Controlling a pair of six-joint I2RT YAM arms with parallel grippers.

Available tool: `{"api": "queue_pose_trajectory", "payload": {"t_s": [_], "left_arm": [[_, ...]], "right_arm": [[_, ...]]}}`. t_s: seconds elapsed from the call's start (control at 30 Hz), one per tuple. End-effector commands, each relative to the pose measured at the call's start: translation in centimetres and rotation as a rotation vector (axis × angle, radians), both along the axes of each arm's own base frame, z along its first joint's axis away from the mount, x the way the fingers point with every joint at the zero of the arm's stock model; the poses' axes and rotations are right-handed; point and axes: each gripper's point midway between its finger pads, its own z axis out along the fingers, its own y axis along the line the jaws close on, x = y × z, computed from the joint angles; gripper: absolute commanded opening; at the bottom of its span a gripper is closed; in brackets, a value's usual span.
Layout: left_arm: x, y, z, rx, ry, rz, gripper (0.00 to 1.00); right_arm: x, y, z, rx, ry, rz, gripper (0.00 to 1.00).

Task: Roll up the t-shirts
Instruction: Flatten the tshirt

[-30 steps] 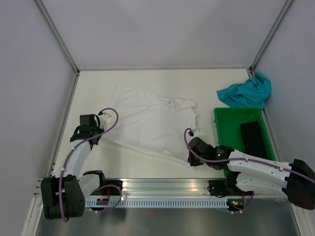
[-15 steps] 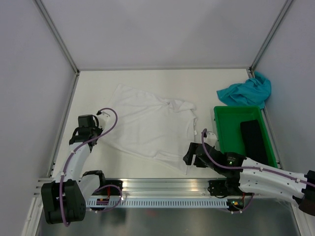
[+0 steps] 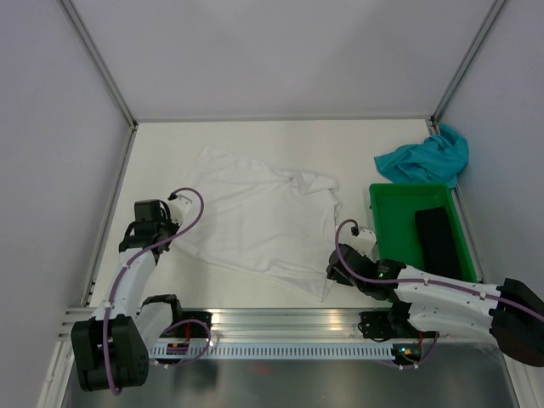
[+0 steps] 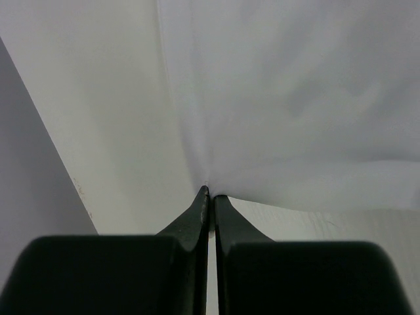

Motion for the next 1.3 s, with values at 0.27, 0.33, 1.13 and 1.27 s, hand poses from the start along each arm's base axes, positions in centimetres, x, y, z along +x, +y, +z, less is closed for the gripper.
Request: {"api": "queue_pose_trajectory", "payload": {"t_s": [0.27,0.33,1.13,1.27], "left_arm": [[0.1,-1.2,1.3,-0.071,-0.047,-0.017,0.02],[0.4,-1.0,1.9,-0.061,-0.063,-0.015,0.02],[0.0,1.1,31.8,0.061,-0.667,0.088,0.02],[-0.3,1.5,32.8,0.097,-0.677,0.095,0.02]], "right_arm": [[2.6,0.2,2.0,-0.009,-0.077,-0.031,0.0],[3.4,0.2,3.6,-0.003,-0.112,-0.032,0.0],[7.0,-6.6,42.1,0.1,-0.774,0.022,0.0],[5.2,-7.7,42.6,0.096,-0.775,0.032,0.0]]}}
